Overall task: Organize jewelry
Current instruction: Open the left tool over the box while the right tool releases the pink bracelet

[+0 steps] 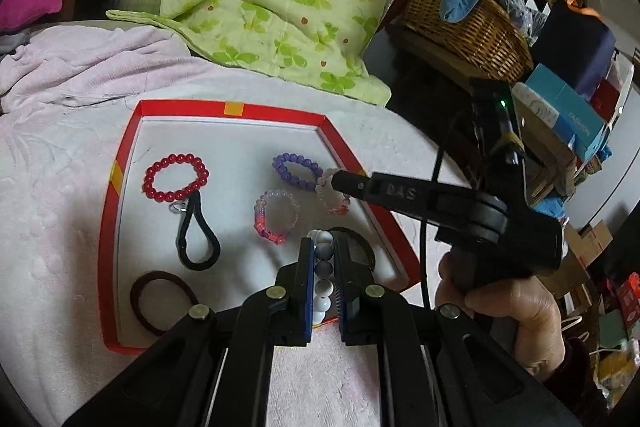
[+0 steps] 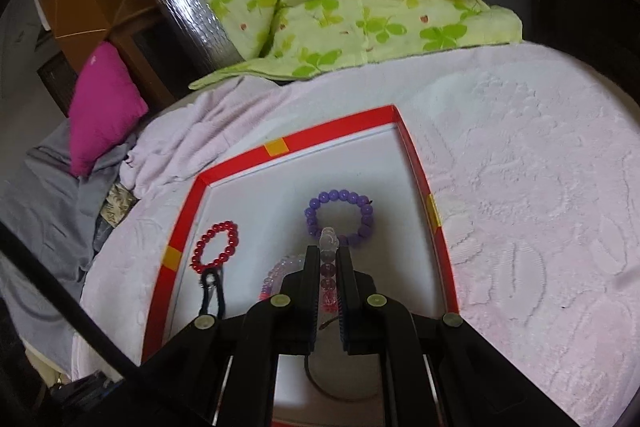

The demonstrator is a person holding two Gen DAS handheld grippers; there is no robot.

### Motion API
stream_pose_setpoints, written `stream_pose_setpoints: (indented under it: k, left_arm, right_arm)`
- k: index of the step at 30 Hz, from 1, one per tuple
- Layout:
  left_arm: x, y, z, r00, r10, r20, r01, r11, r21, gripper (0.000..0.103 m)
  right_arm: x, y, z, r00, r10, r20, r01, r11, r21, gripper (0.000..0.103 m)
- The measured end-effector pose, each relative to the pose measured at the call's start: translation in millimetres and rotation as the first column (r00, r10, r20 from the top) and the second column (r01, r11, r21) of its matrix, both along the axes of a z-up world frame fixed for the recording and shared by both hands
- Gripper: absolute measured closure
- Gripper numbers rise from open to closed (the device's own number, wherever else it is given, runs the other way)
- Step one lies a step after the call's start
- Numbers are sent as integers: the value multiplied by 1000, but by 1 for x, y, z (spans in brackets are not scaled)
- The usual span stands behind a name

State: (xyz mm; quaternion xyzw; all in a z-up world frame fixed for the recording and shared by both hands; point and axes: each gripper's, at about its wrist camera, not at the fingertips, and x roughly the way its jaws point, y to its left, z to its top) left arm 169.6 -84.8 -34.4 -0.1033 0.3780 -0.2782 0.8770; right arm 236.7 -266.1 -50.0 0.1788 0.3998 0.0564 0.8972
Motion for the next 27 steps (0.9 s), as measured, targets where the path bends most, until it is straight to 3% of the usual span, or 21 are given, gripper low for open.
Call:
stream_pose_setpoints:
  k: [9, 13, 14, 20, 24, 27]
  left_arm:
    - [1, -2, -6, 999, 51, -6, -51, 996, 72, 90]
    - [-4, 2, 0, 995, 94, 27, -96, 989, 114, 40]
    - [-6, 4, 3, 993, 105, 47, -110, 986, 126, 35]
    - [-13, 24, 17, 981, 176, 78, -187, 967, 173, 25]
    - [-20, 44, 29, 960, 257, 110, -276, 935, 225, 24]
    - [-32, 57, 39, 937, 306, 166, -342, 900, 271, 23]
  right_arm:
    - [10, 2, -14, 999, -32, -28, 32, 999, -20, 94]
    - [7, -12, -14, 997, -65, -40, 66, 998, 17, 93]
    - [4, -14, -12, 997, -69, -39, 70, 997, 25, 91]
    - [-21, -16, 12, 998, -66, 6, 66, 998, -12, 91]
    - [-53, -15, 29, 997, -62, 34, 64, 997, -39, 91]
    - [-79, -12, 41, 998, -43, 50, 47, 995, -87, 78]
